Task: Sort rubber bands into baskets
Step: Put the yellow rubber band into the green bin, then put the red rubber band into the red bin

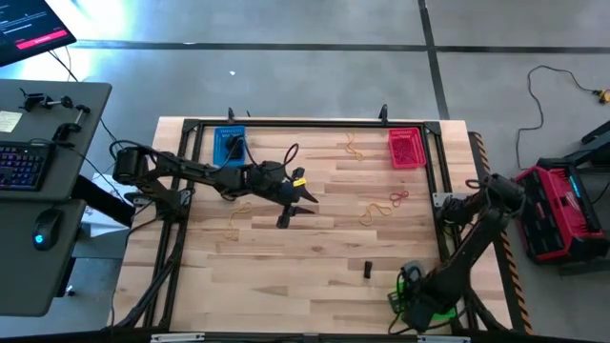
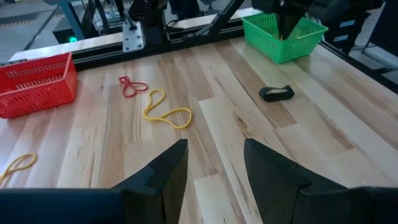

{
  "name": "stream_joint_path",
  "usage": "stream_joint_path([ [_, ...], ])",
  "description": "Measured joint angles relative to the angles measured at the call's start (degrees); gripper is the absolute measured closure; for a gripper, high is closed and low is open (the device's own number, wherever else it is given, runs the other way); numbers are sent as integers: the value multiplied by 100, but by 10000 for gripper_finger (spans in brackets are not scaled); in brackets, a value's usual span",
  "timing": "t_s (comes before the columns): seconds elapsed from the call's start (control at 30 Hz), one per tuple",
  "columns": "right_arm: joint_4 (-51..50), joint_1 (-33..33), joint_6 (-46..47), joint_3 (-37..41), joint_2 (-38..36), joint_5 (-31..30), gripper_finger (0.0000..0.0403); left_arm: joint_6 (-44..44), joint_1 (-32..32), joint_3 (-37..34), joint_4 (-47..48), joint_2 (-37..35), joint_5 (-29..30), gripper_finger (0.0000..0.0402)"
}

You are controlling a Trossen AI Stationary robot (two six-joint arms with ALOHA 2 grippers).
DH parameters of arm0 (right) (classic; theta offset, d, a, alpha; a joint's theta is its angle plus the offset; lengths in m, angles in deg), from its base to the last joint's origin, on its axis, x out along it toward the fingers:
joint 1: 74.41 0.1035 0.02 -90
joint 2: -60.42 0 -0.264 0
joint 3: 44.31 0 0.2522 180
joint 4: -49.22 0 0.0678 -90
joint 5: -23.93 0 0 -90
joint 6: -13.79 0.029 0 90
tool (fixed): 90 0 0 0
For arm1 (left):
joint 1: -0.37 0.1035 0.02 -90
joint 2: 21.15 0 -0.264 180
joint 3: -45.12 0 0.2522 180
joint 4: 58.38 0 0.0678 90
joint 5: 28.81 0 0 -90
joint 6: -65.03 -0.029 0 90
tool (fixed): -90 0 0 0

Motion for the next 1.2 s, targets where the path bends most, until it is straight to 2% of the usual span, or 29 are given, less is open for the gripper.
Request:
stream_joint_path([
  [0.3,-278,-52,-399,-20,149,40,392,6,0,0,-57,0,0,251],
  [0.4,-421,-60,-796,-172,146,181,367,3,0,0,-57,0,0,251],
  [0.53,-1140,-93,-1160,-555,146,452,320,4,0,0,-36,0,-9,251],
  [0.63,-1899,-93,-1470,-999,146,474,284,-34,3,-69,-163,0,-335,257],
  [0.73,-2530,-92,-1962,-1560,143,284,259,28,-17,-406,-845,2,-470,277],
  [0.8,-2921,-91,-2424,-1929,141,-214,251,188,-15,-689,-1414,4,-511,295],
  [0.93,-3611,-289,-3222,-2454,115,-1416,263,471,15,-1134,-2244,4,-566,332],
  [1.07,-3798,-765,-4107,-2408,-86,-1994,307,619,-19,-1350,-2387,4,-566,362],
  [1.2,-3337,-1375,-5592,-2050,-428,-2300,370,614,-174,-1498,-2337,4,-544,385],
])
